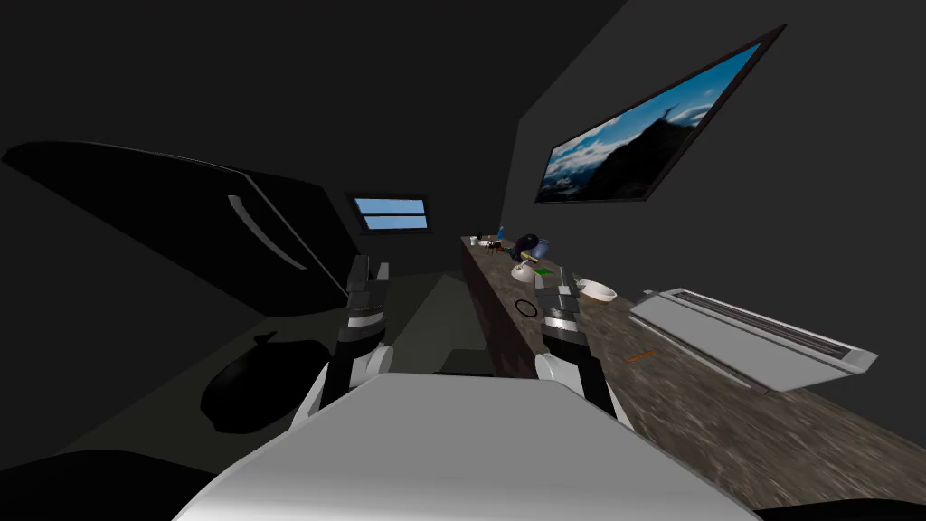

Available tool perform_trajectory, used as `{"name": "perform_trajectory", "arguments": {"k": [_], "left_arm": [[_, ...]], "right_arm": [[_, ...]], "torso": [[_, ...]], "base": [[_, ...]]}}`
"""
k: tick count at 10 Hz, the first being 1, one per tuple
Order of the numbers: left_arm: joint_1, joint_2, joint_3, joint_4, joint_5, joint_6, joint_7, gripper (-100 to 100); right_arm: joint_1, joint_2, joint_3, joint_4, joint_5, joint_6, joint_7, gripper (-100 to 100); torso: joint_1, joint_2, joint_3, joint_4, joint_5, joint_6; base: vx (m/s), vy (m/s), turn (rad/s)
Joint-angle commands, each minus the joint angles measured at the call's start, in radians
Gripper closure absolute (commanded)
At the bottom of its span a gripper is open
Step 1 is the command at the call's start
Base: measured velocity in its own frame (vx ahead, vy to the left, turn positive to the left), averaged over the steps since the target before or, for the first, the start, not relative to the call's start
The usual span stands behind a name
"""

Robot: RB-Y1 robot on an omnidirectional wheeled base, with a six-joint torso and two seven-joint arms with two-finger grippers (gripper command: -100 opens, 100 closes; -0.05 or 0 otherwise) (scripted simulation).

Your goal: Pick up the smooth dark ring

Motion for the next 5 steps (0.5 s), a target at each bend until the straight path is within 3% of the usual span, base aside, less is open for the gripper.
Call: {"name": "perform_trajectory", "arguments": {"k": [1,5], "left_arm": [[0.000,0.000,0.000,0.000,0.000,0.000,0.000,0],[0.000,0.000,0.000,0.000,0.000,0.000,0.000,0]], "right_arm": [[-0.013,-0.034,0.009,0.010,0.005,-0.015,0.005,-100],[-0.094,-0.130,0.064,0.076,0.035,-0.099,0.033,-100]], "torso": [[0.000,0.000,0.000,0.000,0.000,0.000],[0.004,-0.003,-0.002,-0.001,0.001,0.000]], "base": [[0.006,0.016,0.045],[0.032,0.060,0.082]]}}
